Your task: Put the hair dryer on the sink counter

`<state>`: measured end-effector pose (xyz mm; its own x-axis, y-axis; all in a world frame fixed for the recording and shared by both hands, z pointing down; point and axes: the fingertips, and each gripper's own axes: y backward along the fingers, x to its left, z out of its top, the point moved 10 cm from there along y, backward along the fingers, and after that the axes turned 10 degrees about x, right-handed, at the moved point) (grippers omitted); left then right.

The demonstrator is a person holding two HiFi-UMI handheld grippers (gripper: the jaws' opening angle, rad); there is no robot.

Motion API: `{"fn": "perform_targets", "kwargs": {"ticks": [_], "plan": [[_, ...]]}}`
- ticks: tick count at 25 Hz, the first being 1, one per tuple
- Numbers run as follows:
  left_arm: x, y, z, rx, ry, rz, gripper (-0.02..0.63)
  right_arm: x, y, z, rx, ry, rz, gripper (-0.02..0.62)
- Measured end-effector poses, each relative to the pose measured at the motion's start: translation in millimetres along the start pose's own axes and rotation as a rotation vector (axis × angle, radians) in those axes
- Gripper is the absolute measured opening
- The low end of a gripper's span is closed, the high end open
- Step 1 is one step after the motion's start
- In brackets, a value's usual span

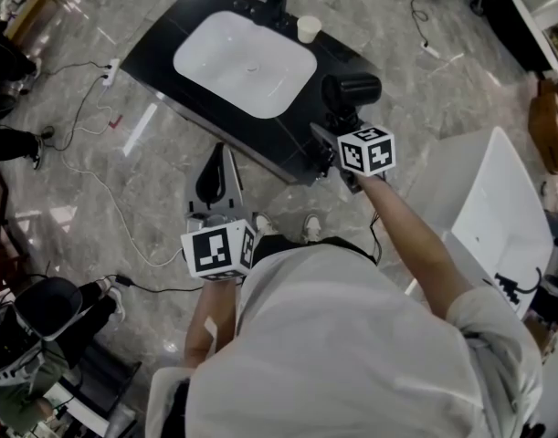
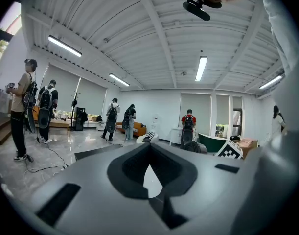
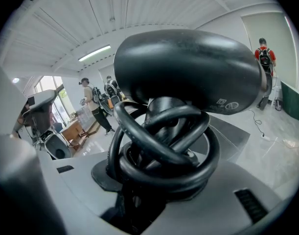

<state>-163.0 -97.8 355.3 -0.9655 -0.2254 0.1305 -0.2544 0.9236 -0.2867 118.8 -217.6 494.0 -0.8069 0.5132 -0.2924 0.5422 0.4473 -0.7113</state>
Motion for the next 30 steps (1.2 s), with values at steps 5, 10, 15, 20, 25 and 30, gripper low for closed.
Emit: {"fn": "perform_targets", "kwargs": {"ticks": [5,10,15,20,25,30], "plan": [[1.1,0.8,-2.6,0.007,0.003,0.006,0.002,-7.0,-11.7,-6.8,0.053,0.010,-0.006,0.202],[1.6,0.4,-3.5,0.014,-0.003,0.010,0.002,-14.4,-24.3,-10.4,0.097,0.013,-0.020,0.202],[3.7,2.5,-3.2,0.017,-0.008,0.013,0.002,-19.1,-35.8,-10.9,0.147,0.041,-0.034,0.202],[4.0,1.6,-3.3,0.022,-0.011,0.014,0.002,-25.8,-49.1,-16.0,0.184,0.027,-0.039,0.202],[5.0,0.2,-4.1,0.027,-0.010,0.010,0.002,-29.6,-61.8,-20.7,0.228,0.005,-0.040,0.202],[4.8,-3.7,-6.3,0.038,-0.010,0.006,0.002,-42.8,-74.7,-27.7,0.296,-0.023,-0.062,0.202]]}}
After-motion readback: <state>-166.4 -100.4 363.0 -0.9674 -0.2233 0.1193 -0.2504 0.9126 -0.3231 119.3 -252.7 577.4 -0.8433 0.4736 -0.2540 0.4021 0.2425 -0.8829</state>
